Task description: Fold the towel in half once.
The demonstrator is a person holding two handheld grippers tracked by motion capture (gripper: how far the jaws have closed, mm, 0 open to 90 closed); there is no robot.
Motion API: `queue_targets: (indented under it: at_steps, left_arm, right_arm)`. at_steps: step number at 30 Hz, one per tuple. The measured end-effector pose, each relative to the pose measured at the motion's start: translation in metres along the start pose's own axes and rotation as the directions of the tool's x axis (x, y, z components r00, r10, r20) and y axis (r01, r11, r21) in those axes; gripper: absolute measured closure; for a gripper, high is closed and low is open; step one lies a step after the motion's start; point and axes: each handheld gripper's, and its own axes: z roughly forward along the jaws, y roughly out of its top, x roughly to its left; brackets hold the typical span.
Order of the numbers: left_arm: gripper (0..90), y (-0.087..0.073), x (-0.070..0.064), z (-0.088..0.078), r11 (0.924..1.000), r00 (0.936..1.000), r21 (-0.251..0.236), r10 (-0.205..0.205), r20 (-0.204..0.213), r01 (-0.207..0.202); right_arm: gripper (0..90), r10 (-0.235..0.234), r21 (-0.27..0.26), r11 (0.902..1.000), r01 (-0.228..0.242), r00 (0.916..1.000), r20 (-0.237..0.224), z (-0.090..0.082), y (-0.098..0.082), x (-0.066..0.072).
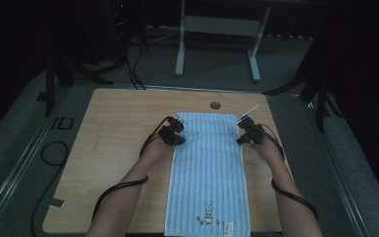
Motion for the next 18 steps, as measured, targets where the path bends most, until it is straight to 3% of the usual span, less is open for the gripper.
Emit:
queue_targets:
  at_steps: [4, 9, 11, 16, 18]
  left_arm:
    - [87.9, 0.000, 0.001, -0.024, 0.9993, 0.9998, -0.033, 0.018, 0.000, -0.018]
    - [87.6, -0.013, -0.006, -0.046, 0.9984, 0.9989, -0.034, 0.045, 0.017, -0.044]
    - [87.5, -0.018, -0.009, -0.049, 0.9979, 0.9979, -0.030, 0.059, 0.026, -0.058]
    - [87.4, -0.035, -0.023, -0.055, 0.9966, 0.9962, -0.004, 0.082, 0.028, -0.082]
    - [87.2, -0.046, -0.032, -0.055, 0.9943, 0.9944, 0.028, 0.102, 0.028, -0.103]
  right_arm:
    - [88.8, -0.010, -0.026, 0.9996, 0.010, 0.9999, 0.006, -0.013, -0.003, 0.001]
    - [88.7, -0.034, -0.077, 0.9965, 0.032, 0.9992, -0.020, -0.029, -0.014, 0.009]
    - [88.7, -0.044, -0.089, 0.9952, 0.042, 0.9987, -0.025, -0.031, -0.018, 0.012]
    - [88.7, -0.110, -0.103, 0.9891, 0.106, 0.9933, -0.035, -0.038, -0.039, 0.037]
    - [88.7, -0.129, -0.105, 0.9867, 0.124, 0.9910, -0.037, -0.038, -0.047, 0.045]
